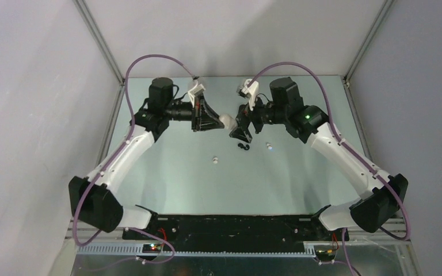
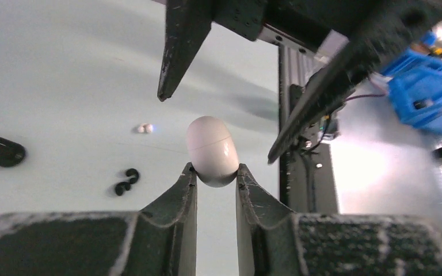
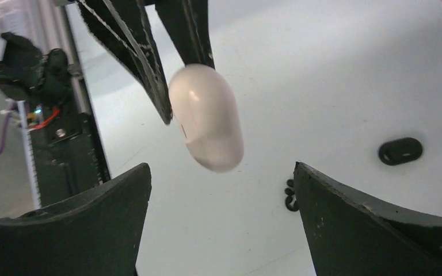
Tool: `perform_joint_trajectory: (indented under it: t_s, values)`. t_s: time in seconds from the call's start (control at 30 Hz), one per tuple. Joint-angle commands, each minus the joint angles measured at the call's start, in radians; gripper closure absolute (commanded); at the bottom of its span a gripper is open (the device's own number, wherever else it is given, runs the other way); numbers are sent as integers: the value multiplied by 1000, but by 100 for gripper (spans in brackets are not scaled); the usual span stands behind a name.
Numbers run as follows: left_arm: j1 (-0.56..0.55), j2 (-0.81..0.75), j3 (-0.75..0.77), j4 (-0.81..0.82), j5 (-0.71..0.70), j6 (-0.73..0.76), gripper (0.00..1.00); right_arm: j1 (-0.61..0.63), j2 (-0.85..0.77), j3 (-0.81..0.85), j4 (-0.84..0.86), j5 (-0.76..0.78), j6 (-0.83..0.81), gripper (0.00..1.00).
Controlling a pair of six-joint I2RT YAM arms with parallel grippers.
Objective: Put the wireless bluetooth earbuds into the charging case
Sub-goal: Pick up the charging case at the center of the board, then open the charging case.
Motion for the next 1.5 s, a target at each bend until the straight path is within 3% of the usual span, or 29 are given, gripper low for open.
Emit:
perform_joint_trajectory:
  t_s: [0.0,0.13,0.4,0.77,1.1,1.47]
  values:
    - [9,-101,-39,31,21,218,100,-57,-20,24,-46,-279,-40,5]
    - [6,-163,-81,31,-11,314,100,-58,3,14,-42,-399,-188,7]
    - [6,-236,-139,29,-37,413,100,-9,77,55,32,-435,-203,10]
    - [1,-276,-164,27,-58,447,100,-90,154,102,232,-470,102,18]
    - [-6,-288,-172,27,-64,438,100,-125,160,104,273,-495,153,25]
    - [-5,-284,-155,27,-70,383,100,-120,146,73,259,-514,137,44]
